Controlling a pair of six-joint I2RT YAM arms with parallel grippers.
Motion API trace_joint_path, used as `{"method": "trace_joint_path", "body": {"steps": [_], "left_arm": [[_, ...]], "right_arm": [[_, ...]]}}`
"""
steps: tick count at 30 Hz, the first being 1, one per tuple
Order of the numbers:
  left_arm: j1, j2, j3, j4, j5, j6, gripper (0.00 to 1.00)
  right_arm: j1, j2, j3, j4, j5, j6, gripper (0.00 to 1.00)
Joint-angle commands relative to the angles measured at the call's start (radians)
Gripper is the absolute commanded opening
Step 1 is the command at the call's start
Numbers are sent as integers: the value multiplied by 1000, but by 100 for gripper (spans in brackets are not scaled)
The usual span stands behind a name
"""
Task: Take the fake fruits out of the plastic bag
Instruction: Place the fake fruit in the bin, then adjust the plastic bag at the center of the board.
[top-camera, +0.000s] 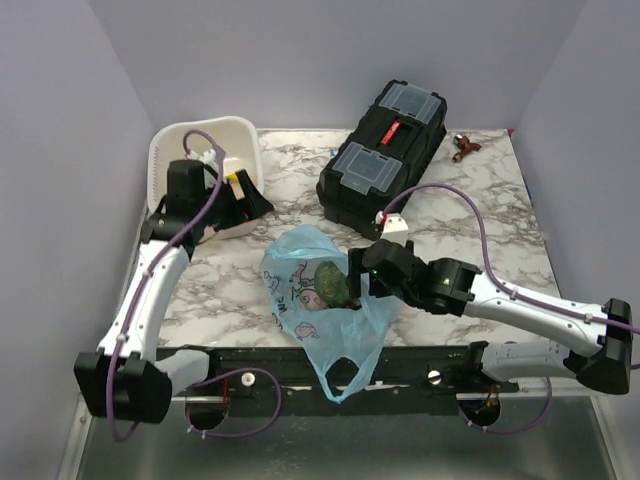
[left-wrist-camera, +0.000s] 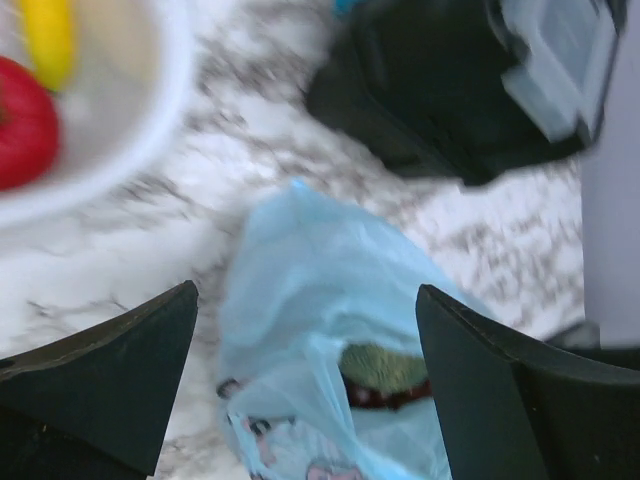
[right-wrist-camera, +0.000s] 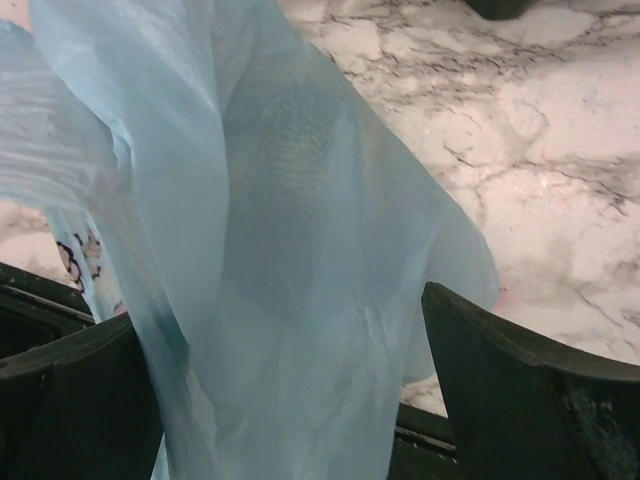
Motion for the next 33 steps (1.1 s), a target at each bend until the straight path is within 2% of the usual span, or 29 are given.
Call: {"method": "trace_joint_path", "body": {"steps": [1, 4, 9, 14, 20, 23, 26, 28, 31, 33], "left_arm": [[-116, -199, -213, 35, 197, -14, 88], [-132, -371, -308, 23, 259, -18, 88], [-137, -596, -339, -52, 354, 14, 90], [-156, -725, -408, -6, 538, -58, 90], [-257, -808, -616, 164, 693, -171, 91], [-381, -823, -669, 171, 603, -183, 91], [-534, -793, -717, 274, 501, -275, 91], [-654, -731, -729, 362, 423, -325, 89], [-822, -613, -678, 383, 237, -328, 87], [-880, -527, -635, 378, 163, -327, 86]], "right_arm": [[-1, -51, 53, -237, -29, 84, 100], [0, -129, -2, -240, -147, 110, 100], [1, -243, -138, -129, -322, 151, 100], [0, -234, -189, -99, -339, 183, 100], [0, -185, -199, -129, -249, 277, 100], [0, -140, -196, -150, -200, 322, 100], [0, -128, -214, -144, -114, 412, 100], [0, -145, -253, -79, -81, 474, 97], [0, -186, -344, 68, -66, 535, 89], [0, -216, -416, 162, -44, 589, 82]]}}
